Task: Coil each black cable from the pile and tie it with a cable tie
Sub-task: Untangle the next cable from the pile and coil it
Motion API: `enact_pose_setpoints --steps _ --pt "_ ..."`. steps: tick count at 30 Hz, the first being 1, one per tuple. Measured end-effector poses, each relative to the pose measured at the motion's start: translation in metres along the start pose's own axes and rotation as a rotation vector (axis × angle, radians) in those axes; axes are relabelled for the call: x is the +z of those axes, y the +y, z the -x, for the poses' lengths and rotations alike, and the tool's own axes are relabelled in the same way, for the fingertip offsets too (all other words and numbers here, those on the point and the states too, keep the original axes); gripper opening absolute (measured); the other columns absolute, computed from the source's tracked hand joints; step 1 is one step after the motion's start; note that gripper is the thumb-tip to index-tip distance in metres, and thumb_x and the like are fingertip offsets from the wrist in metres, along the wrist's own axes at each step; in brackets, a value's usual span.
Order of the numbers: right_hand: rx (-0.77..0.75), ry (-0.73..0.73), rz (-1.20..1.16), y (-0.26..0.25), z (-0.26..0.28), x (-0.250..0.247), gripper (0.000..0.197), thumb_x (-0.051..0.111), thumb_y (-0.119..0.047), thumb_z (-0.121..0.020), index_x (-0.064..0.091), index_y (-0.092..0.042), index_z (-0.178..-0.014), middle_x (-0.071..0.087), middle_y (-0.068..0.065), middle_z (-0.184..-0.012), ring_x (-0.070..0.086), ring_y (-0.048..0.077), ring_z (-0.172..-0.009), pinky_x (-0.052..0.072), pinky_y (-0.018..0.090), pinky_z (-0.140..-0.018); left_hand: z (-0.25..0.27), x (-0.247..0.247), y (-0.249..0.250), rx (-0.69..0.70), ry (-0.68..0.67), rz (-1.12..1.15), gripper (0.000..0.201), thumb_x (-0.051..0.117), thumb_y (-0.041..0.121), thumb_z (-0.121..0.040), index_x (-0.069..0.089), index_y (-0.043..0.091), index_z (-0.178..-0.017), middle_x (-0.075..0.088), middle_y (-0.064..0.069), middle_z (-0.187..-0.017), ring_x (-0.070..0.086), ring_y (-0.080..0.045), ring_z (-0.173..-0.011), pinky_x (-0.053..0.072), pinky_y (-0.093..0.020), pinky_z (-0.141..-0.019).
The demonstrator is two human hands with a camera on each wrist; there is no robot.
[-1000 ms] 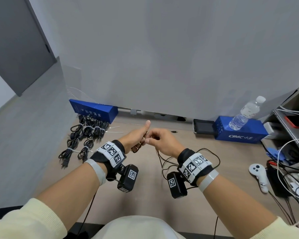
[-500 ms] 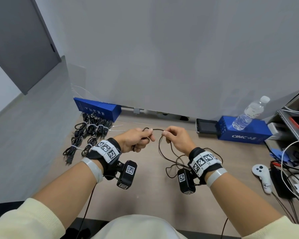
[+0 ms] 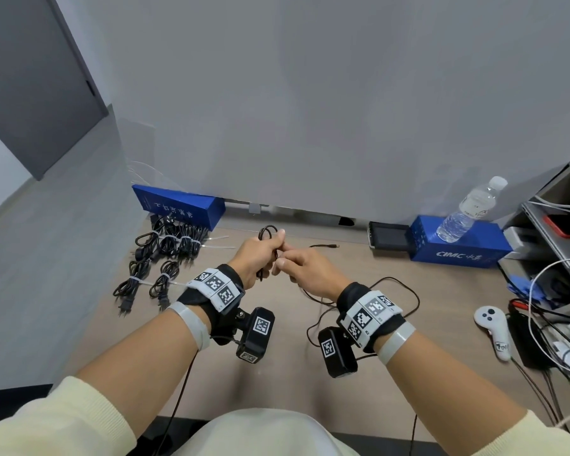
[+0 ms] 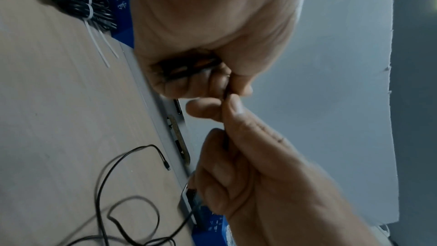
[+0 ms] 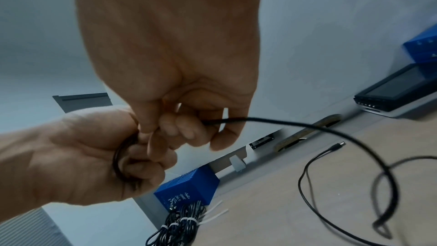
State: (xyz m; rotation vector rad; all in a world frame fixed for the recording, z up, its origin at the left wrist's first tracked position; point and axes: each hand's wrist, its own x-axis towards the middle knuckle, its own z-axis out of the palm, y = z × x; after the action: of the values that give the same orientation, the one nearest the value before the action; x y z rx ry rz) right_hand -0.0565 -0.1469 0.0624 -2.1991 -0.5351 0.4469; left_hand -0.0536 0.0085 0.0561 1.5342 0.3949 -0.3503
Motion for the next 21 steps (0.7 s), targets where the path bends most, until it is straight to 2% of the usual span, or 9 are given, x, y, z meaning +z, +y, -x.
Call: enact_pose_setpoints --steps 2,4,7,9,11,13,16,19,21 --pt "0.007 -0.015 -0.041 0.003 0.002 0.0 0.028 0.05 -0.026 -0.103 0.077 -0.017 -0.097 0.053 -0.017 -0.054 0.046 0.0 -0.052 0.036 0.014 -0.057 -0.004 -0.001 -0.001 0.001 0.063 0.067 0.047 0.05 0.047 -0.101 0.067 0.009 -0.081 0.055 -0.002 -0.068 0.048 -0.014 -0.057 0.038 -0.028 -0.053" --pt "0.018 -0.036 -0.082 0.006 0.006 0.002 0.028 0.05 -0.026 -0.104 0.076 -0.018 -0.102 0.049 -0.012 -0.056 0.044 0.001 -0.049 0.038 0.018 -0.055 -0.003 -0.002 0.0 -0.011 0.091 0.241 0.047 0.046 0.045 -0.103 0.06 0.01 -0.075 0.063 -0.007 -0.076 0.056 -0.017 -0.063 0.043 -0.031 -0.059" --pt "0.043 -0.102 -0.067 0.017 0.01 0.005 0.027 0.05 -0.026 -0.103 0.076 -0.018 -0.103 0.05 -0.003 -0.061 0.048 0.008 -0.053 0.044 0.022 -0.058 -0.001 -0.005 0.008 -0.059 0.08 0.571 0.044 0.043 0.046 -0.104 0.05 0.015 -0.073 0.063 -0.006 -0.069 0.057 -0.014 -0.054 0.049 -0.028 -0.056" --pt "0.069 -0.16 -0.042 0.027 0.013 0.006 0.027 0.049 -0.026 -0.103 0.075 -0.018 -0.105 0.05 -0.002 -0.064 0.05 0.01 -0.055 0.046 0.024 -0.06 -0.005 -0.012 0.015 -0.076 0.081 0.695 0.044 0.042 0.051 -0.103 0.048 0.019 -0.073 0.049 0.002 -0.057 0.042 -0.01 -0.043 0.038 -0.022 -0.044" --pt "0.102 -0.196 -0.039 0.034 0.015 0.005 0.026 0.049 -0.022 -0.104 0.074 -0.016 -0.106 0.049 -0.005 -0.064 0.05 0.009 -0.056 0.047 0.025 -0.06 -0.009 -0.02 0.019 -0.07 0.111 0.708 0.044 0.041 0.053 -0.102 0.047 0.02 -0.074 0.037 0.006 -0.05 0.029 -0.008 -0.036 0.023 -0.021 -0.036" --pt "0.111 -0.209 -0.015 0.035 0.016 0.003 0.024 0.05 -0.019 -0.103 0.074 -0.015 -0.106 0.049 -0.007 -0.063 0.05 0.008 -0.056 0.048 0.026 -0.061 -0.013 -0.025 0.018 -0.031 0.169 0.577 0.041 0.044 0.05 -0.103 0.05 0.019 -0.077 0.035 0.006 -0.049 0.026 -0.008 -0.036 0.02 -0.022 -0.035" --pt "0.069 -0.216 0.002 0.027 0.01 -0.002 0.023 0.052 -0.021 -0.102 0.075 -0.02 -0.107 0.049 -0.013 -0.055 0.048 0.008 -0.056 0.045 0.023 -0.06 -0.014 -0.025 0.013 0.047 0.215 0.132 0.036 0.05 0.045 -0.102 0.058 0.012 -0.087 0.038 0.006 -0.057 0.03 -0.009 -0.043 0.026 -0.023 -0.042" --pt "-0.002 -0.155 0.035 0.011 0.0 -0.009 0.021 0.054 -0.022 -0.102 0.074 -0.021 -0.105 0.053 -0.022 -0.051 0.047 0.008 -0.054 0.042 0.02 -0.058 -0.013 -0.019 0.01 0.035 0.07 -0.179 0.048 0.049 0.052 -0.1 0.067 0.007 -0.099 0.045 0.001 -0.069 0.036 -0.011 -0.054 0.031 -0.024 -0.049" --pt "-0.027 -0.088 0.049 0.005 -0.007 -0.013 0.017 0.056 -0.021 -0.101 0.073 -0.019 -0.097 0.056 -0.025 -0.053 0.049 0.002 -0.052 0.039 0.018 -0.058 -0.01 -0.015 0.009 0.012 -0.078 -0.291 0.062 0.043 0.066 -0.096 0.068 0.01 -0.091 0.052 0.0 -0.068 0.04 -0.011 -0.057 0.033 -0.024 -0.05"
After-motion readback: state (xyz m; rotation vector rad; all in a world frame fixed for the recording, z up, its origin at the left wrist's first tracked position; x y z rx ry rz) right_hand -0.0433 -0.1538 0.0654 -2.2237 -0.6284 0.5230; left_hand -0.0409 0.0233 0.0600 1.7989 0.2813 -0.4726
